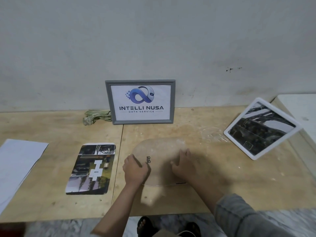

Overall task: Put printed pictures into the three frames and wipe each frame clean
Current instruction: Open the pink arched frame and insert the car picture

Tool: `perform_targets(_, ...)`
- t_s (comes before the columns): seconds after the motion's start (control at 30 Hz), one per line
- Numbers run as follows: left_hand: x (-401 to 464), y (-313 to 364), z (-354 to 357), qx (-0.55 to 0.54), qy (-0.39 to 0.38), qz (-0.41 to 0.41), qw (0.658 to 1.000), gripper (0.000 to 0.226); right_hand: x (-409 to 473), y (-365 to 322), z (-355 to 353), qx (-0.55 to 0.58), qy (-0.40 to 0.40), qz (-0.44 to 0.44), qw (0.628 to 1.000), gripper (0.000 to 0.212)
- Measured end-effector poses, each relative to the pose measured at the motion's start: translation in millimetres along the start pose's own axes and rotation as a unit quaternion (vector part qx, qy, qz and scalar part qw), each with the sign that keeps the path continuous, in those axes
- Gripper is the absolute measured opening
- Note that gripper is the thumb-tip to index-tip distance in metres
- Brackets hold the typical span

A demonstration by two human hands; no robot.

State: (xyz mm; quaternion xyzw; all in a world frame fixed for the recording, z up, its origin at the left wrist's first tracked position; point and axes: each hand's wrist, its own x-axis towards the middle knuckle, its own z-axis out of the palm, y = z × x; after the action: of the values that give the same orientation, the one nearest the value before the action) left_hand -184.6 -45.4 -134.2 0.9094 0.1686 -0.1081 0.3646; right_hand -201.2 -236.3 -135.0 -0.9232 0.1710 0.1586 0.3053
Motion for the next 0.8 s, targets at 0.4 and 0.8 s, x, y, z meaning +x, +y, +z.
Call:
perform_targets(0.4, -9.4, -10.0, 3.8, 0.146, -0.094, 0.065, 0.983, 0.081, -1.9, 8.8, 16.5, -0.098, -0.014, -0.027, 0.995, 0.079)
perform_targets(0.8, 18.5, -9.2, -9.6, 0.319, -0.223, 0.176, 0.904, 0.117, 22.0, 23.0, -24.4, -0.289, -0.158, -0.127, 0.936, 0.118)
